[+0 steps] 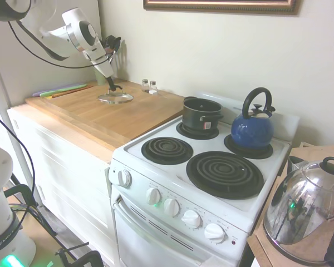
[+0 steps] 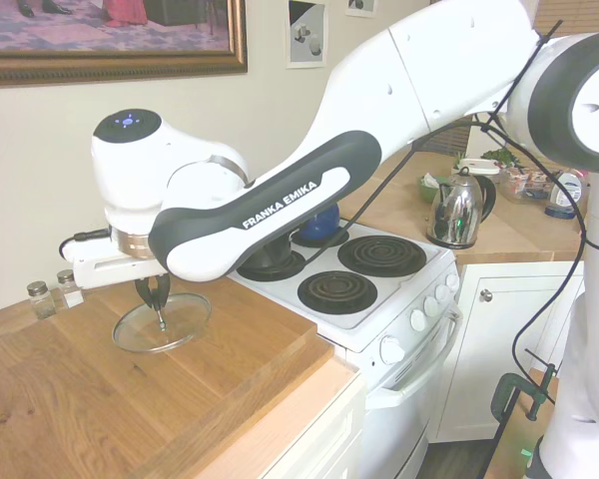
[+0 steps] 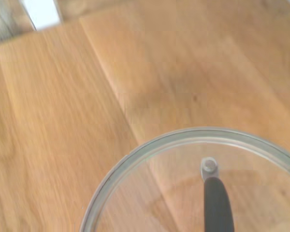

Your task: Uncover the lid of the pot

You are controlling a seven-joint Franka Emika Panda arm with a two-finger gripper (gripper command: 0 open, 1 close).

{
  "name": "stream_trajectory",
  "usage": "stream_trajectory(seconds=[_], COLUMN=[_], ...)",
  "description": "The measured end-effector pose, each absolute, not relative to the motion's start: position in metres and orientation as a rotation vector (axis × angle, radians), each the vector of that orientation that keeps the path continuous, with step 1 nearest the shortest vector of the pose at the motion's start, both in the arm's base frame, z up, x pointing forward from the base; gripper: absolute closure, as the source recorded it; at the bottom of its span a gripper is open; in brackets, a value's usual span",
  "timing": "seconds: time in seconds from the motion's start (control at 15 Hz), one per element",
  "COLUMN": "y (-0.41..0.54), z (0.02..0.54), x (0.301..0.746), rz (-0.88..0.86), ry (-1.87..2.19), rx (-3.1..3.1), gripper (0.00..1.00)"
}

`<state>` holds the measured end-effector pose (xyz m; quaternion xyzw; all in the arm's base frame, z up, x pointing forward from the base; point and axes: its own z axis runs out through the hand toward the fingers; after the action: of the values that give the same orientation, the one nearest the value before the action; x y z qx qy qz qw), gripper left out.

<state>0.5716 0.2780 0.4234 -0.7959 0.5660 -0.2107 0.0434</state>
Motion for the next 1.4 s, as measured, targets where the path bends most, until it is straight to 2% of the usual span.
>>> stream_trajectory(seconds=[0.67, 0.73, 1.4], y=[0.287, 0.287, 0.284], z=[0.38, 0.378, 0.382], x=[0.572, 0.572, 0.576], rz=[-0.608, -0.608, -0.592], ry=[1.748, 1.748, 1.769], rx=[-2.514, -2.519, -2.512], gripper=[1.0, 0.0, 0.0])
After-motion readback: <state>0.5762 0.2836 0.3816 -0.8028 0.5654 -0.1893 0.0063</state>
